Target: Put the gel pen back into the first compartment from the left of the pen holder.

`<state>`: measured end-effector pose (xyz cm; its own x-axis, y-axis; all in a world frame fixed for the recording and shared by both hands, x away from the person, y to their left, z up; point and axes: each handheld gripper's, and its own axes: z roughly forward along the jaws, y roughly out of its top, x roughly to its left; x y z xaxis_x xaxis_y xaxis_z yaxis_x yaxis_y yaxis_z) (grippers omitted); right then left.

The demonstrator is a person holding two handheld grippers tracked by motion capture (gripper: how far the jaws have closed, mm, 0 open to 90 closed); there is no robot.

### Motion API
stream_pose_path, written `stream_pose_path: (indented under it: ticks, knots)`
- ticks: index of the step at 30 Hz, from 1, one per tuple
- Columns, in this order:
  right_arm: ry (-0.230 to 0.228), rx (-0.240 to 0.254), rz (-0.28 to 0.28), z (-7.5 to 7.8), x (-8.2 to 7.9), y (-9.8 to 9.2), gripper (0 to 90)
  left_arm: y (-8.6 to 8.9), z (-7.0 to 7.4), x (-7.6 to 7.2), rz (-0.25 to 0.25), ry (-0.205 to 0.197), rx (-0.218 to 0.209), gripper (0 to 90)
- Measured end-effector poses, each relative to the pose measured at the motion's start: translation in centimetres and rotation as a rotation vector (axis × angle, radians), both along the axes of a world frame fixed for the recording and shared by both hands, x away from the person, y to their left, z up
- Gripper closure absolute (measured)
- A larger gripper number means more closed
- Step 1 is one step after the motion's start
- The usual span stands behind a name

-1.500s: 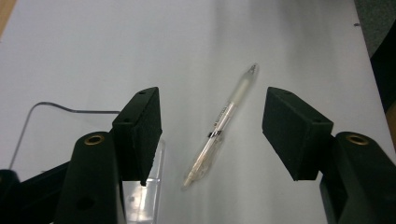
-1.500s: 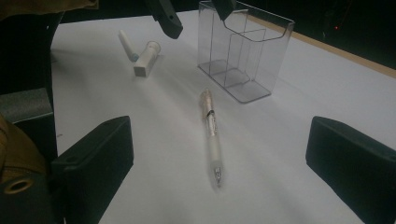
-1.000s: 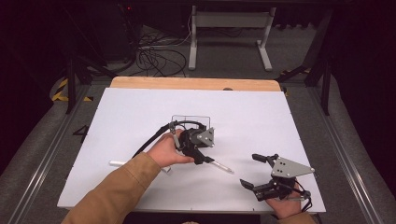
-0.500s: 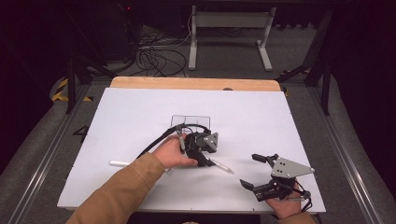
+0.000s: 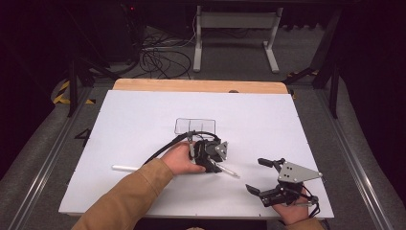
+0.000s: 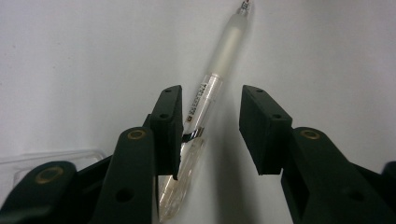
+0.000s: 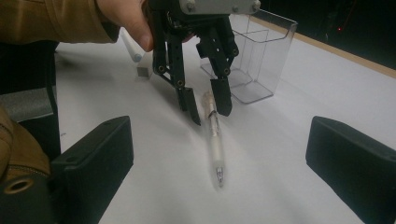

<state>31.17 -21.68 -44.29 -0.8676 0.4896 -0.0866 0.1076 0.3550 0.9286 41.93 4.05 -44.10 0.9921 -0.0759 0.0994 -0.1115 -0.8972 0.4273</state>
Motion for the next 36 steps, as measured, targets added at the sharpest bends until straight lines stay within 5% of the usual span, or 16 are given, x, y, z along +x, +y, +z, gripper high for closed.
stream_pose_path:
  ticks: [6, 18, 31, 36]
  knots:
    - [0.000, 0.000, 0.003, 0.0, 0.0, 0.0, 7.9, -0.5, -0.3, 0.1, -0.038, -0.019, 0.020, 72.3]
    - [0.001, -0.002, 0.008, -0.1, 0.0, 0.0, 7.8, -1.1, -0.5, 0.2, -0.138, -0.073, 0.072, 76.6]
    - [0.006, -0.002, 0.012, -0.1, 0.0, 0.1, 7.4, -1.1, -0.1, -0.1, -0.142, -0.075, 0.092, 79.2]
    - [0.000, 0.000, 0.013, -0.1, 0.0, 0.0, 7.4, -0.7, 0.8, -0.2, -0.129, -0.071, 0.058, 79.2]
